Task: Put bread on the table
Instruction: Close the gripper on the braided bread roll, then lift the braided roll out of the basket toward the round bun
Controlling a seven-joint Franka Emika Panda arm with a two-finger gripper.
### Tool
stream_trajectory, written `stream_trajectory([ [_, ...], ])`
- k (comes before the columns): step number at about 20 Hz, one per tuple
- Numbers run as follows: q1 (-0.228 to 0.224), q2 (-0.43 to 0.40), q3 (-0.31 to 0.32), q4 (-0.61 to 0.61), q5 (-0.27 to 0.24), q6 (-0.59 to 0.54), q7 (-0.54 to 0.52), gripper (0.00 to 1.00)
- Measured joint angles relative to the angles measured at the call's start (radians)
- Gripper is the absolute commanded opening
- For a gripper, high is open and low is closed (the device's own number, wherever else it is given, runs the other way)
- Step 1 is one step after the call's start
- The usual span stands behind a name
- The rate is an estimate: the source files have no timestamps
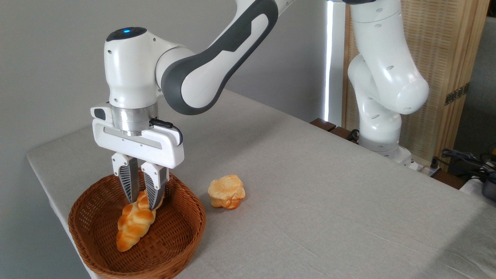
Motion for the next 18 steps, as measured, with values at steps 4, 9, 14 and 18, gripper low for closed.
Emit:
stream_trajectory([
  [4,0.0,-0.003,0.001,0.011,0.0,0.001,0.0,0.44],
  [9,0.005,-0.055,0.008,0.034,0.0,0.001,0.0,0.45],
  [14,0.009,-0.139,0.008,0.035,0.0,-0.018,0.01,0.48],
  [18,0.008,-0.183,0.005,0.032,0.0,-0.15,0.092,0.48],
])
